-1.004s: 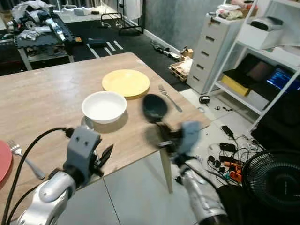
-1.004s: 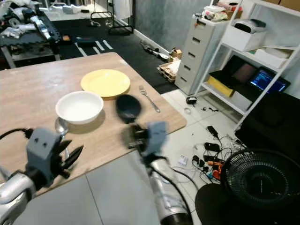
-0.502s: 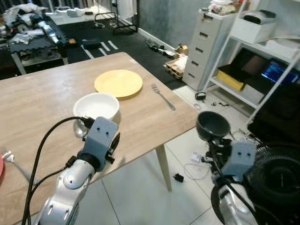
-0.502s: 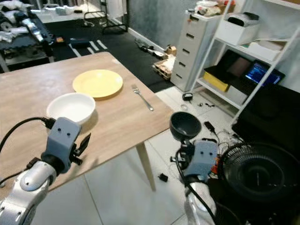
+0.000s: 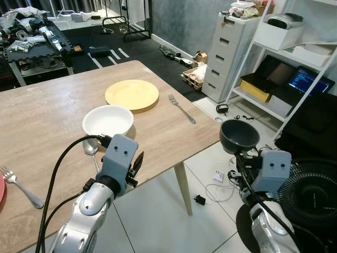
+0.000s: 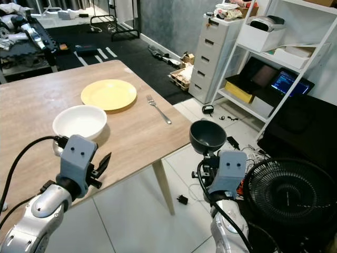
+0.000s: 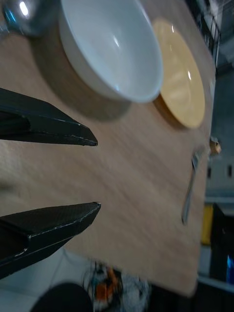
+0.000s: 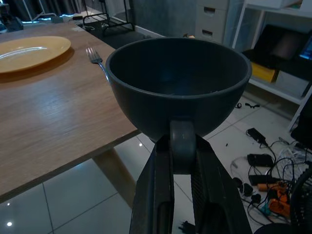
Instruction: Setting the table
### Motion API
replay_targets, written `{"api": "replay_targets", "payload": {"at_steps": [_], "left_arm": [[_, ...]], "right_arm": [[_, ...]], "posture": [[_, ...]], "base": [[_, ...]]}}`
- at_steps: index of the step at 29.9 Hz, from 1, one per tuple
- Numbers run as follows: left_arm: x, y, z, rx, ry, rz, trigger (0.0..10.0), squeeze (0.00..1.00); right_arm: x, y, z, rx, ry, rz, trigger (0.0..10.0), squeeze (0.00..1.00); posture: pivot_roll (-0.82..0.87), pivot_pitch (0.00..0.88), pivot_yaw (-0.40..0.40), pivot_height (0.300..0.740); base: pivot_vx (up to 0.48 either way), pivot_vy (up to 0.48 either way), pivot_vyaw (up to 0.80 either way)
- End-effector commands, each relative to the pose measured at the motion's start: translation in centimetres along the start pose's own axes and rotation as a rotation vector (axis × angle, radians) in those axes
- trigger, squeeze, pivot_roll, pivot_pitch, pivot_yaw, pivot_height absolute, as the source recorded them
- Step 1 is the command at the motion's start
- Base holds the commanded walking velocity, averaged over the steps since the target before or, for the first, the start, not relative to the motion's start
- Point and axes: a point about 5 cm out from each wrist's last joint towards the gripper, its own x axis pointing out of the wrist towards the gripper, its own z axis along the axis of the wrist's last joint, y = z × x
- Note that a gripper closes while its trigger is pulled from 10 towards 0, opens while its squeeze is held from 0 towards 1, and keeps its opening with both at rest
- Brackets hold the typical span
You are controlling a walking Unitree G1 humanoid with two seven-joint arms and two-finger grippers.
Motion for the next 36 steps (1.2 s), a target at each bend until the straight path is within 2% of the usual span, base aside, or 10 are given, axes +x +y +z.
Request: {"api": "replay_targets", "payload": {"at_steps": [1, 7, 36], "left_arm": [[0.0, -0.3, -0.6, -0.02, 0.026, -0.025, 10.0, 0.0], [0.3, -1.1, -0.8, -0.039, 0.029, -0.063, 10.0, 0.0], [0.9, -1.1, -1.3, -0.061, 0.035, -0.094, 10.0, 0.0]], "right_arm": [[-0.3, -0.1, -0.2, 0.0, 0.012, -0.006, 10.0, 0.0], [-0.5, 0.2, -0.6, 0.023, 0.043, -0.011, 10.0, 0.0], [-0.3, 0.3, -1.2, 0.024, 0.072, 0.011, 10.0, 0.0]], "posture": [[0.09, 0.105, 0.058, 0.74], [0.08, 0.098, 0.062, 0.74], [0.07, 0.06, 0.06, 0.74]], "base": [[0.0, 0.0, 0.0], [0.0, 0.0, -0.09], [0.0, 0.0, -0.8]]}}
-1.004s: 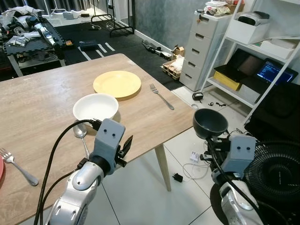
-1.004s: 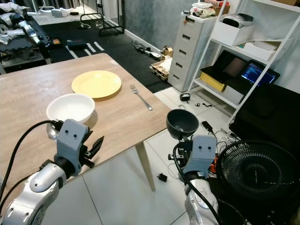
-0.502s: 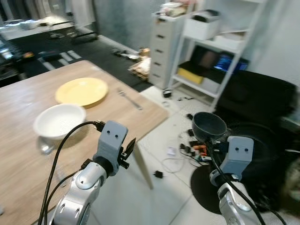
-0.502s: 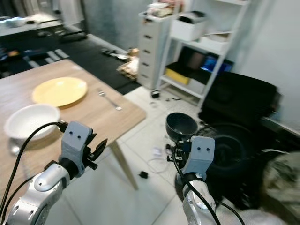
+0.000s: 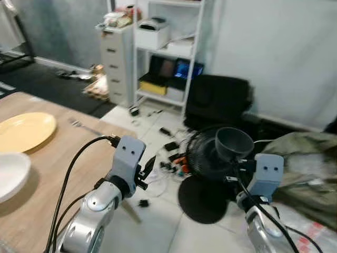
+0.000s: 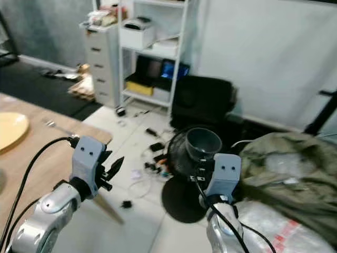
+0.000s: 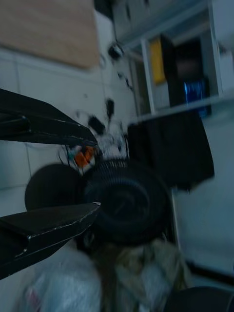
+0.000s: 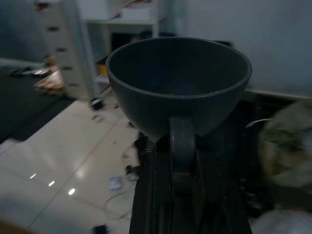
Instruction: Setting the table
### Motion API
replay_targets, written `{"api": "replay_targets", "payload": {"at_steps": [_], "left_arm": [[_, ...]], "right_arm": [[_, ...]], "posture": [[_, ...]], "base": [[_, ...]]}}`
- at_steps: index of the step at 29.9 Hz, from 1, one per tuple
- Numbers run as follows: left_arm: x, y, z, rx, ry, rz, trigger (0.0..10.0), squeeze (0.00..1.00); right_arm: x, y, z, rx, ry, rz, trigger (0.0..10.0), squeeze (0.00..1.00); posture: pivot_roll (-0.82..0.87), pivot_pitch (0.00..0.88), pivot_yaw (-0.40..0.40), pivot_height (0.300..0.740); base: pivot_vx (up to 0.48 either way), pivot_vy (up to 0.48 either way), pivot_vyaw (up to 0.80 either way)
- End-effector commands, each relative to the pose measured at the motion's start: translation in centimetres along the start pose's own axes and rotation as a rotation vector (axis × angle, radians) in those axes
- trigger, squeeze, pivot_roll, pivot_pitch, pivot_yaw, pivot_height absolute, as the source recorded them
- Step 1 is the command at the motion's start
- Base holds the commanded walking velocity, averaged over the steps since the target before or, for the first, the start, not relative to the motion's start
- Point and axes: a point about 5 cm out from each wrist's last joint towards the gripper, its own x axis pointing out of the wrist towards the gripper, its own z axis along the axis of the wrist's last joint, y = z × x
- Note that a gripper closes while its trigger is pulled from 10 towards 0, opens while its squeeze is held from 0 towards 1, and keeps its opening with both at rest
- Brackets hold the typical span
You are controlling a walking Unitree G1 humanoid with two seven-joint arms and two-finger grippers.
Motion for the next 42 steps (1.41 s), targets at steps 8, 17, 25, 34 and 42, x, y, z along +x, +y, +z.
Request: {"api": "replay_targets", "payload": {"at_steps": [8, 17, 25, 34, 42], "left_arm": [[0.12, -0.06, -0.42, 0.007, 0.01, -0.011, 10.0, 0.0], [0.15, -0.19, -0.36, 0.007, 0.005, -0.018, 10.0, 0.0], [0.19, -0.18, -0.39, 0.0, 0.005, -0.025, 10.0, 0.0], [0.16, -0.09, -0.69, -0.028, 0.012, -0.021, 10.0, 0.0], [0.11, 0.09, -0.57, -0.067, 0.004, -0.021, 10.0, 0.0]], "right_arm": [[-0.19, -0.11, -0.62, 0.008, 0.026, -0.002, 10.0, 0.0], [-0.25, -0.14, -0.71, 0.007, 0.029, -0.002, 10.0, 0.0], [-0.32, -0.17, -0.8, 0.008, 0.032, -0.004, 10.0, 0.0], [-0.3, 0.0, -0.79, 0.01, 0.031, 0.001, 10.0, 0.0], [-0.27, 0.16, -0.75, 0.013, 0.029, 0.004, 10.0, 0.0]], "posture": [[0.08, 0.06, 0.062, 0.74], [0.07, 0.064, 0.064, 0.74], [0.07, 0.065, 0.066, 0.74], [0.07, 0.074, 0.07, 0.74], [0.07, 0.077, 0.073, 0.74]], "base": [[0.0, 0.0, -0.8], [0.0, 0.0, -0.8], [0.0, 0.0, -0.8], [0.0, 0.0, -0.8], [0.0, 0.0, -0.8]]}}
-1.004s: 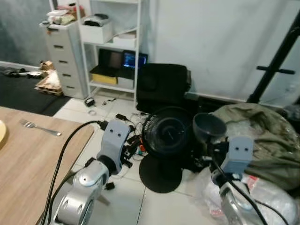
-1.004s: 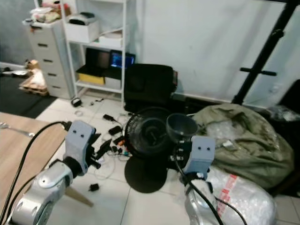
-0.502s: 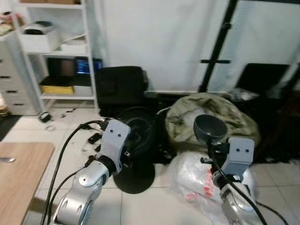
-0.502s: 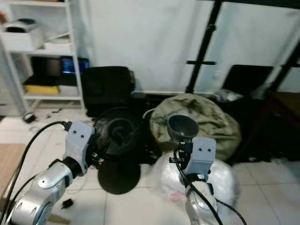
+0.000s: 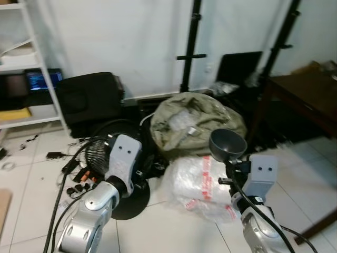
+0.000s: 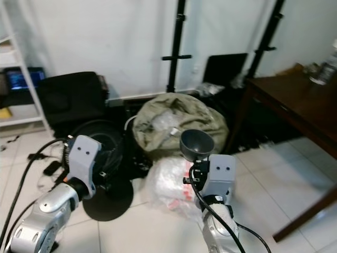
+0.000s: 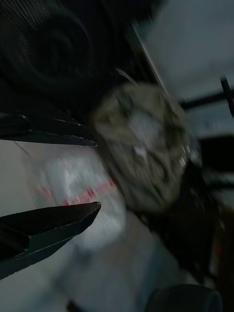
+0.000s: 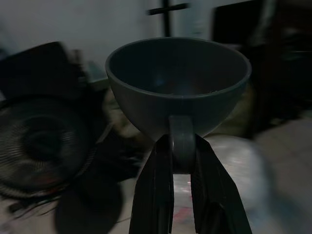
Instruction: Setting the table
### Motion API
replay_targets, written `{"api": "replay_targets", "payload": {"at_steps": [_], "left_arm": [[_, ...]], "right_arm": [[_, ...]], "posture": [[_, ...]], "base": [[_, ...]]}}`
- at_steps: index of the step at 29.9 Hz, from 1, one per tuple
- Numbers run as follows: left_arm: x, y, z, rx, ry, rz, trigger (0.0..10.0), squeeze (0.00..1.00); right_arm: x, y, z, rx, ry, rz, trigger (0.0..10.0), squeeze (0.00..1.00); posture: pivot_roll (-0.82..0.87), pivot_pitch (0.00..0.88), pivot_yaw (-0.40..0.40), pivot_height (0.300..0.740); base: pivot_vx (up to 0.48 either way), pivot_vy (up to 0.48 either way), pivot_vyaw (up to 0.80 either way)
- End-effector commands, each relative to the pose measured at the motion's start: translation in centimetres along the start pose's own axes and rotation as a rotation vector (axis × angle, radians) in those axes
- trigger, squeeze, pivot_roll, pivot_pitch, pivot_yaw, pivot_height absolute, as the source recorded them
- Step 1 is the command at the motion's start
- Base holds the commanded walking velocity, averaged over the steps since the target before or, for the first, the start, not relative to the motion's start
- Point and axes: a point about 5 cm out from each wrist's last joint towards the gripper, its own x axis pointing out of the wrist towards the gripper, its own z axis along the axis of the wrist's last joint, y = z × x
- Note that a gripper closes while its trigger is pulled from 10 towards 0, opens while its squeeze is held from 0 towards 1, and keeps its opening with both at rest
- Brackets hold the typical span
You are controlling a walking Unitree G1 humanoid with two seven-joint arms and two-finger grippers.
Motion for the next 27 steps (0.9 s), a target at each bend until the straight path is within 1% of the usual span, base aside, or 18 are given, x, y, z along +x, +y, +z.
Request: {"api": "replay_targets", "payload": {"at_steps": [1, 11, 20, 27], "left_arm": [[-0.06, -0.31, -0.23, -0.026, 0.009, -0.022, 10.0, 0.0], [-0.02, -0.44, -0.08, -0.073, 0.003, -0.046, 10.0, 0.0], [0.16, -0.22, 0.32, -0.081, -0.023, -0.05, 10.0, 0.0], [0.27, -0.31, 0.62, -0.108, -0.036, -0.063, 10.0, 0.0]], "right_arm": [[-0.15, -0.18, -0.11, 0.012, 0.003, -0.012, 10.0, 0.0], [-0.17, -0.19, -0.13, 0.012, 0.004, -0.016, 10.0, 0.0], [-0.14, -0.22, -0.1, 0.012, 0.001, -0.018, 10.0, 0.0], [-0.13, -0.25, -0.06, 0.012, -0.001, -0.019, 10.0, 0.0]], "posture": [[0.07, 0.077, 0.072, 0.74], [0.07, 0.077, 0.074, 0.74], [0.06, 0.076, 0.075, 0.74], [0.06, 0.076, 0.076, 0.74]], "base": [[0.0, 0.0, -0.8], [0.0, 0.0, -0.8], [0.0, 0.0, -0.8], [0.0, 0.0, -0.8]]}}
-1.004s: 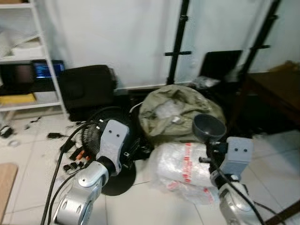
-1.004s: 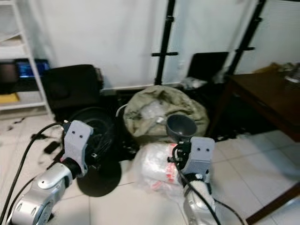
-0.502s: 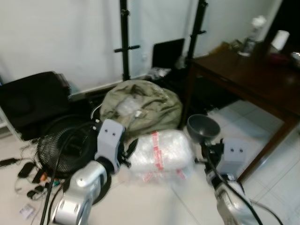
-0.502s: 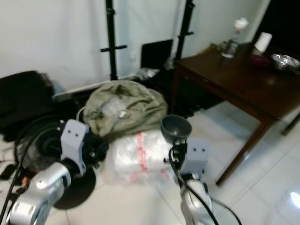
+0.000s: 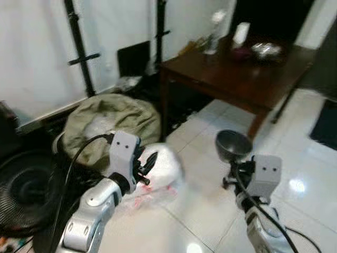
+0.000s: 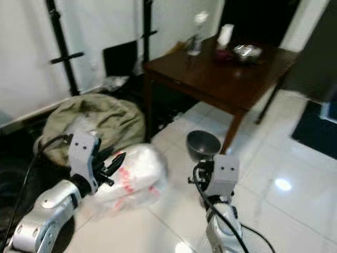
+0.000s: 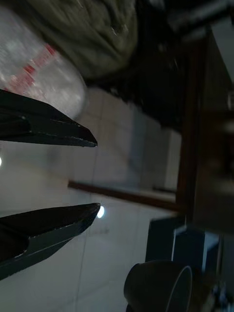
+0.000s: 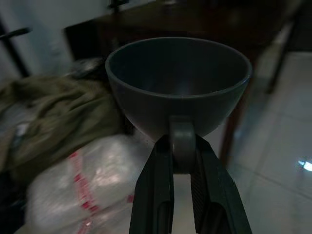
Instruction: Setting the table
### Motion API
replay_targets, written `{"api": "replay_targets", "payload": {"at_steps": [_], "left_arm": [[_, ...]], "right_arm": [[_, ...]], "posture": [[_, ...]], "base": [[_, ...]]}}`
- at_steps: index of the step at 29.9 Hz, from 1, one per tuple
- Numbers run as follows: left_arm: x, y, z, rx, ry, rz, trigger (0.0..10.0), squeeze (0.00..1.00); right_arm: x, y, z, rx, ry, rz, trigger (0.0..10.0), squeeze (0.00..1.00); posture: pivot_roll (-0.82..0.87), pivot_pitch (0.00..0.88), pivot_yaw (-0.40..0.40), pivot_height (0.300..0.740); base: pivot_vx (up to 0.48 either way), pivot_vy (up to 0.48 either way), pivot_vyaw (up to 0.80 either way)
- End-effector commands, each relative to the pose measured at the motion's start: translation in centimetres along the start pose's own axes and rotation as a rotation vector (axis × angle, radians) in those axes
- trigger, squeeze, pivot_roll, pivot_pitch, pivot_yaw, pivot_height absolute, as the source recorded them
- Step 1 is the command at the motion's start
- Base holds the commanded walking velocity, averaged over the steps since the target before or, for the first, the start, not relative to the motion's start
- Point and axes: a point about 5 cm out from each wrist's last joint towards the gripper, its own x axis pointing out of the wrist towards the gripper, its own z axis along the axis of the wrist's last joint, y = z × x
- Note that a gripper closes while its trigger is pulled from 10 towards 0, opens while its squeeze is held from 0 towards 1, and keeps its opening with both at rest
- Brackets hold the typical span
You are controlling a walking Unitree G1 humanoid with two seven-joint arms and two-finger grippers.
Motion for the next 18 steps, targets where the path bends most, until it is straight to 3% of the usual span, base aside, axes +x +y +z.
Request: {"api": "replay_targets", "payload": {"at_steps": [1, 18], "left_arm": [[-0.12, -0.09, -0.27, -0.019, 0.009, -0.008, 10.0, 0.0], [0.3, -0.4, -0.12, -0.037, -0.003, -0.029, 10.0, 0.0]], "right_arm": [[-0.21, 0.09, -0.24, 0.012, 0.007, 0.001, 10.0, 0.0], [-0.13, 0.09, -0.16, 0.007, 0.002, 0.004, 10.0, 0.0]], "posture": [[0.06, 0.076, 0.076, 0.74], [0.05, 0.066, 0.078, 0.74]], "base": [[0.0, 0.0, -0.8], [0.0, 0.0, -0.8]]}}
